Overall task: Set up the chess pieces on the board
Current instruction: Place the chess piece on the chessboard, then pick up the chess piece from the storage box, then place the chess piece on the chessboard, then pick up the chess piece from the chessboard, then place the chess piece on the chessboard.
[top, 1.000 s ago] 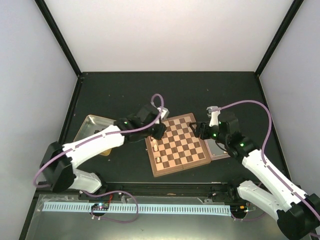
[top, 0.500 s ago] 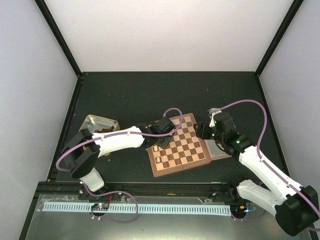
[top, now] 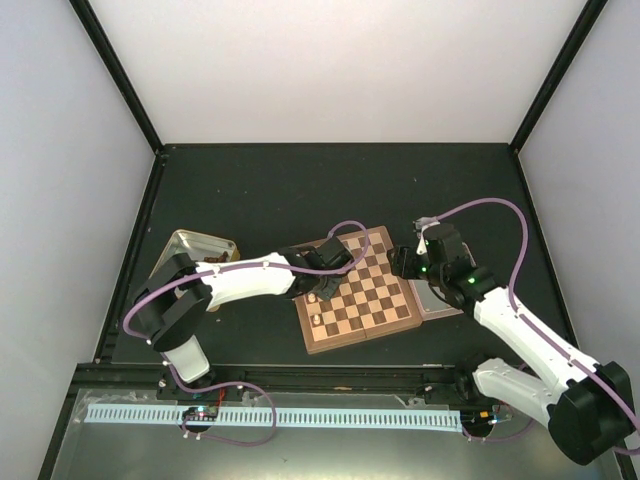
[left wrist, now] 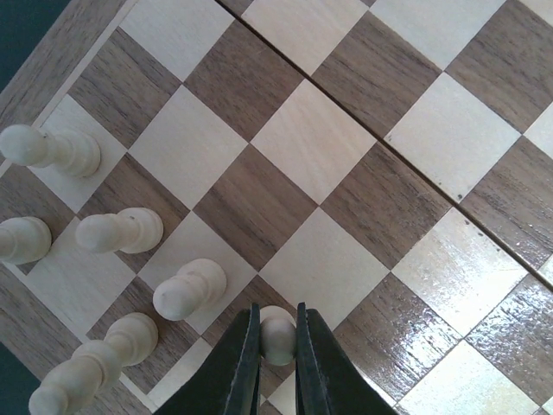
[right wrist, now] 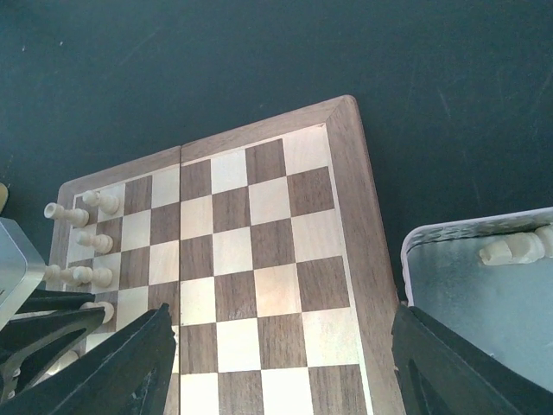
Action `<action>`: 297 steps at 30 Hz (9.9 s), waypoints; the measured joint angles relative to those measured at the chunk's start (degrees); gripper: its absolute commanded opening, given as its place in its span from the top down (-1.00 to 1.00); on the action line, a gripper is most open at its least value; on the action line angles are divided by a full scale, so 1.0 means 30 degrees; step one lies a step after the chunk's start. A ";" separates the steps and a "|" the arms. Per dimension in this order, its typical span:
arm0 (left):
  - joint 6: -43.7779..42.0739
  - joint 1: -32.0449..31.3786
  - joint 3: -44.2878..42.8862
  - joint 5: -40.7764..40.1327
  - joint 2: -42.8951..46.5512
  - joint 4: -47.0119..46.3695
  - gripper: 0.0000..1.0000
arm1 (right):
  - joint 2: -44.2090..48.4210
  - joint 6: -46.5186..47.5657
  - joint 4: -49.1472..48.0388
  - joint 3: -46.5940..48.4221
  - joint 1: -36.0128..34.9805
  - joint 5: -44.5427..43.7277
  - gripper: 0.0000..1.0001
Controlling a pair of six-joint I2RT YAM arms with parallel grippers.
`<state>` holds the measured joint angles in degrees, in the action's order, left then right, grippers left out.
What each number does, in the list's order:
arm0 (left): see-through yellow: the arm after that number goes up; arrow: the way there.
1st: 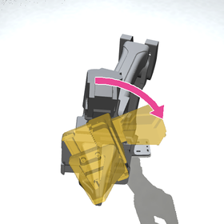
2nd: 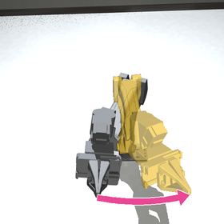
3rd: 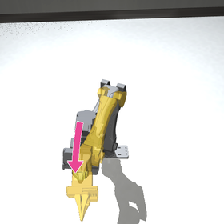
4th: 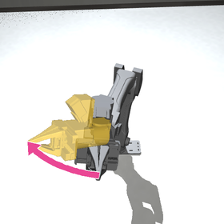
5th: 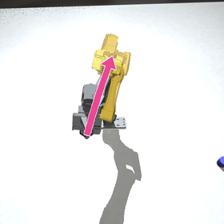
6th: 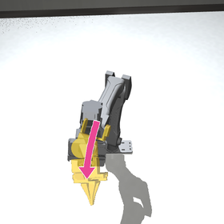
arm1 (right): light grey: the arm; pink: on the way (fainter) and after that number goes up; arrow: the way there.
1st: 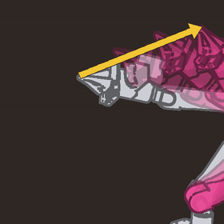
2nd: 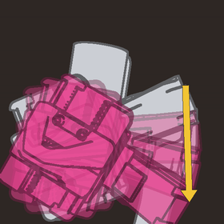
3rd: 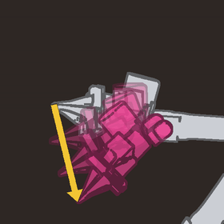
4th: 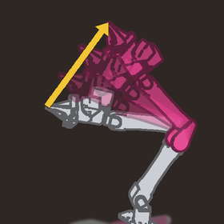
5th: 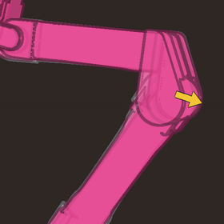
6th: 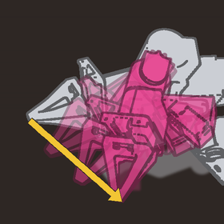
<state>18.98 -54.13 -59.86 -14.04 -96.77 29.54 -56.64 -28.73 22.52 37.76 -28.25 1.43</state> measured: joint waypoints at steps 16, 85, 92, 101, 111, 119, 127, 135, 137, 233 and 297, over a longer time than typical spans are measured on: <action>-0.0328 0.0000 -0.0364 -0.0080 -0.0087 0.1158 0.59 | -0.0321 -0.0138 -0.0015 -0.0007 0.0000 0.0007 -0.38; 0.0000 0.0918 0.6754 -0.1785 1.3741 -0.7883 -0.15 | -1.1781 -0.0590 0.2062 0.3657 0.5916 -0.2244 0.20; 0.0000 0.0918 0.6754 -0.1741 1.3704 -0.7883 -0.15 | -1.2393 0.0233 0.2244 0.4605 0.5916 -0.2368 0.22; 0.0000 0.0918 0.6754 -0.1734 1.3610 -0.7883 -0.16 | -1.2757 0.0685 0.1923 0.4648 0.5909 -0.2142 0.76; 0.0000 0.0933 0.6754 -0.1639 1.3464 -0.7890 -0.16 | -1.1846 0.0182 0.3133 0.3876 0.5909 -0.2164 0.43; 0.0007 0.0940 0.6754 -0.1530 1.3471 -0.7883 -0.16 | -1.2444 0.0051 0.3592 0.4575 0.5909 -0.2594 0.39; 0.0022 0.1027 0.6761 -0.1515 1.3486 -0.7876 -0.17 | -1.3245 0.0117 0.3570 0.5362 0.5909 -0.2951 0.73; 0.0015 0.1042 0.6761 -0.1253 1.3500 -0.7883 -0.25 | -1.2531 -0.0423 0.2688 0.4605 0.5916 -0.2149 0.85; 0.0015 0.1042 0.6761 -0.1027 1.3515 -0.7905 -0.29 | -1.1482 -0.1013 0.2441 0.3861 0.5909 -0.1209 0.85; -0.6207 -0.1756 -0.3497 0.5734 0.0670 0.9821 0.86 | 0.6135 -1.3879 0.2936 0.0328 -0.1800 -0.6317 -0.20; -0.9238 0.4422 -0.7701 0.5406 0.0481 1.0360 0.93 | 0.5887 -1.3879 0.3774 -0.0087 -0.1712 -0.7431 -0.22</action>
<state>-8.73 -40.86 -82.96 2.17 -95.33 60.62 -38.98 -70.37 33.85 37.50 -33.39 -20.86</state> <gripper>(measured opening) 0.075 0.610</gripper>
